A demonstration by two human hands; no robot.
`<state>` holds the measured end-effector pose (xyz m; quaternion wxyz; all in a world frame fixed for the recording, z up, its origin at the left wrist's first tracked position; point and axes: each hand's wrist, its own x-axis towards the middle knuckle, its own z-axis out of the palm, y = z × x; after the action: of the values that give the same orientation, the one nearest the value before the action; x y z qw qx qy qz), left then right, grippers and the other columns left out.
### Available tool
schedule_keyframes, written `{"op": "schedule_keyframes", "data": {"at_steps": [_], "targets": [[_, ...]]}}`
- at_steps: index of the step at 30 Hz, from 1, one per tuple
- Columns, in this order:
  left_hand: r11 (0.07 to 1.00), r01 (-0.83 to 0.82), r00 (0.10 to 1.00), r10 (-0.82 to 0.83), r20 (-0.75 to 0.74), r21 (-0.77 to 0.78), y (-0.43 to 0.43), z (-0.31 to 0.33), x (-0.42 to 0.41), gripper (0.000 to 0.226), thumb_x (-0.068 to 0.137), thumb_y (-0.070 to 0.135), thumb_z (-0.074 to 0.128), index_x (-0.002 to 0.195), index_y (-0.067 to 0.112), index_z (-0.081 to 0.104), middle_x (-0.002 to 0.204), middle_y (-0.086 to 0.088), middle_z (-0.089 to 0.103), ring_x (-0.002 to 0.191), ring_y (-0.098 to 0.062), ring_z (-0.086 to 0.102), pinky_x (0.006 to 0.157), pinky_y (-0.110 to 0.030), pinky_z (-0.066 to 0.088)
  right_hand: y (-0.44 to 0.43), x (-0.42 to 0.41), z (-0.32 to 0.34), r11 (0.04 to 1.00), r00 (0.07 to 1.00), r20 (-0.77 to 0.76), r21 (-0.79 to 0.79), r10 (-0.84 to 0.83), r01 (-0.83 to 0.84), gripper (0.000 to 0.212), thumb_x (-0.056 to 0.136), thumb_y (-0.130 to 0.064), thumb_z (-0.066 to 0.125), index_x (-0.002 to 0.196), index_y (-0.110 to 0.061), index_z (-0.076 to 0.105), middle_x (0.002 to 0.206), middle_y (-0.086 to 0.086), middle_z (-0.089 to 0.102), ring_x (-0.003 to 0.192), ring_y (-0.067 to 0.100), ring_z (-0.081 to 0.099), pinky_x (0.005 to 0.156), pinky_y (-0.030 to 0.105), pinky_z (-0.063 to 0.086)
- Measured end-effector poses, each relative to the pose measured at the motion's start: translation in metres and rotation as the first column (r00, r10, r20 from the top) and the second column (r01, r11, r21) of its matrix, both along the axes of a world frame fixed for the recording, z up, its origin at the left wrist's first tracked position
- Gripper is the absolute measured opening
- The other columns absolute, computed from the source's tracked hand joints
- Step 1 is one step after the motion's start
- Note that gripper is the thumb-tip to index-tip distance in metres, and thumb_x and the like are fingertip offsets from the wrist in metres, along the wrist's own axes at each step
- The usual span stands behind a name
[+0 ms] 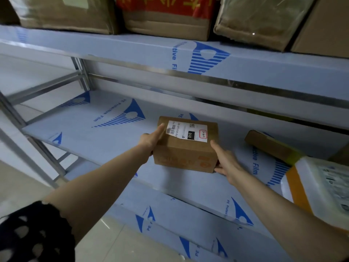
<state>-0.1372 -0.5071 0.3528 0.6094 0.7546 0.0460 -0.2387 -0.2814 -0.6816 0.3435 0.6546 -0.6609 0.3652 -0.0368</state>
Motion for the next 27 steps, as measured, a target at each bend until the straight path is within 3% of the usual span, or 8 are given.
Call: {"op": "schedule_keyframes", "data": {"at_steps": [3,6,13,16,20,22,24,27], "targets": [[0.998,-0.051,0.999,0.050,0.022,0.042,0.022,0.000,0.011,0.095,0.069,0.072,0.064,0.134,0.007,0.043,0.129,-0.014,0.053,0.113,-0.031,0.053,0.098,-0.045,0.047,0.022,0.012,0.000,1.000,0.998,0.059,-0.020,0.023,-0.022,0.028,0.094,-0.047,0.050,0.110,-0.024,0.053,0.096,-0.001,0.062,0.079,0.007,0.057,0.064,0.023,0.045],[0.995,-0.080,0.996,0.077,0.045,0.063,0.053,0.003,0.019,0.098,0.066,0.067,0.071,0.137,0.007,0.039,0.133,-0.014,0.051,0.118,-0.032,0.053,0.101,-0.047,0.045,0.051,0.028,0.004,0.998,0.993,0.106,-0.052,0.049,-0.044,0.026,0.093,-0.046,0.053,0.106,-0.024,0.056,0.097,-0.003,0.064,0.081,0.006,0.058,0.062,0.022,0.044],[0.982,-0.189,0.979,0.188,0.078,0.000,0.179,0.015,0.051,0.070,0.077,0.040,0.076,0.128,0.003,0.046,0.118,-0.012,0.058,0.102,-0.026,0.058,0.089,-0.036,0.051,0.159,0.089,0.017,0.979,0.975,0.154,-0.152,0.162,-0.138,0.019,0.092,-0.046,0.055,0.090,-0.027,0.057,0.103,0.000,0.065,0.089,0.016,0.059,0.082,0.032,0.044],[0.966,-0.255,0.963,0.257,0.081,-0.036,0.262,0.020,0.065,0.070,0.072,0.037,0.080,0.125,0.002,0.049,0.117,-0.012,0.061,0.103,-0.028,0.061,0.091,-0.040,0.053,0.231,0.120,0.017,0.965,0.963,0.146,-0.169,0.226,-0.201,0.027,0.092,-0.048,0.053,0.105,-0.025,0.058,0.105,0.003,0.062,0.093,0.019,0.056,0.086,0.036,0.046],[0.925,-0.377,0.921,0.381,0.083,-0.054,0.382,0.019,0.077,0.054,0.073,0.029,0.081,0.112,0.003,0.055,0.103,-0.009,0.064,0.082,-0.021,0.063,0.068,-0.030,0.052,0.341,0.164,0.012,0.935,0.927,0.144,-0.136,0.347,-0.329,0.033,0.092,-0.049,0.053,0.112,-0.023,0.058,0.106,0.000,0.063,0.095,0.019,0.059,0.079,0.032,0.049],[0.893,-0.447,0.890,0.450,0.076,-0.048,0.444,0.016,0.080,0.057,0.070,0.028,0.083,0.111,-0.001,0.058,0.104,-0.010,0.067,0.087,-0.023,0.066,0.073,-0.033,0.056,0.399,0.184,0.009,0.911,0.900,0.149,-0.134,0.409,-0.391,0.038,0.093,-0.047,0.054,0.117,-0.019,0.061,0.110,0.002,0.065,0.097,0.020,0.061,0.075,0.030,0.051],[0.852,-0.522,0.849,0.524,0.067,-0.044,0.504,0.011,0.081,0.054,0.071,0.025,0.083,0.113,0.000,0.060,0.107,-0.011,0.068,0.093,-0.025,0.067,0.082,-0.034,0.056,0.457,0.201,0.004,0.876,0.867,0.140,-0.144,0.478,-0.460,0.037,0.093,-0.046,0.053,0.118,-0.020,0.061,0.112,0.004,0.064,0.102,0.022,0.061,0.086,0.032,0.050],[0.790,-0.612,0.788,0.613,0.059,-0.025,0.582,0.006,0.080,0.050,0.073,0.024,0.081,0.113,0.001,0.061,0.106,-0.011,0.068,0.092,-0.024,0.066,0.083,-0.033,0.054,0.536,0.223,-0.004,0.816,0.809,0.119,-0.144,0.576,-0.560,0.030,0.091,-0.054,0.050,0.107,-0.029,0.055,0.116,0.003,0.061,0.110,0.023,0.056,0.101,0.044,0.045]]}}
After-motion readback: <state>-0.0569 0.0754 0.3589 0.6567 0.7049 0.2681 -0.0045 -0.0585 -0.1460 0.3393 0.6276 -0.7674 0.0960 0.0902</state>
